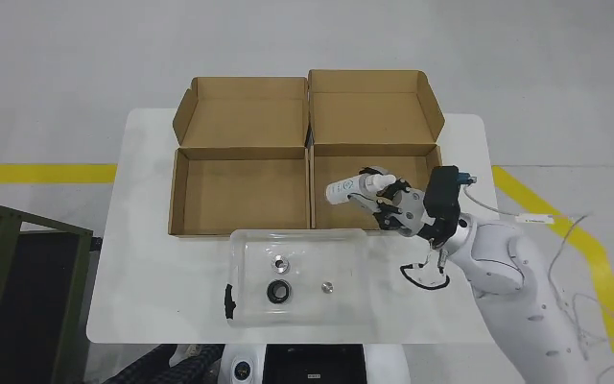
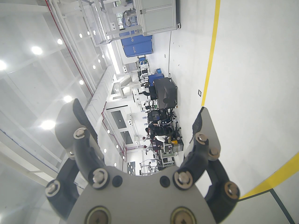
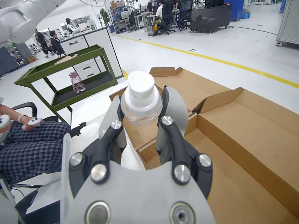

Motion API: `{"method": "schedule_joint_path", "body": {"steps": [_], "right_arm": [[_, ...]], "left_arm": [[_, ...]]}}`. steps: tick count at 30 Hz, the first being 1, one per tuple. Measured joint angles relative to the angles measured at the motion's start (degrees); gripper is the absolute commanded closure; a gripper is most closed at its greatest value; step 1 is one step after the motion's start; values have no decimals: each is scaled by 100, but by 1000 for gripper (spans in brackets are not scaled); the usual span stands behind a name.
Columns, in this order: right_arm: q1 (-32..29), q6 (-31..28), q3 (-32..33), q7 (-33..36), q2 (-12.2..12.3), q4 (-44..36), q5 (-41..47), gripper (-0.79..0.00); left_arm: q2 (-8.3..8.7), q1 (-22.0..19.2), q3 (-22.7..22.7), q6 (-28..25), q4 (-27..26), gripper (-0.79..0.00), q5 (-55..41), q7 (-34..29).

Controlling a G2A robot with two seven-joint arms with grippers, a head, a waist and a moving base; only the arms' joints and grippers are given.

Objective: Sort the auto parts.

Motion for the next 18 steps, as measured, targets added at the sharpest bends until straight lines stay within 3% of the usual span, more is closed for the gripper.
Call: {"method": "schedule_joint_path", "body": {"steps": [13, 18], "right_arm": [[677, 779, -683, 97, -107, 527, -1911, 0], [980, 930, -968, 125, -171, 976, -2155, 0]], "left_arm": [[0, 0, 0, 0, 0, -785, 0, 0], [0, 0, 0, 0, 0, -785, 0, 0]]}}
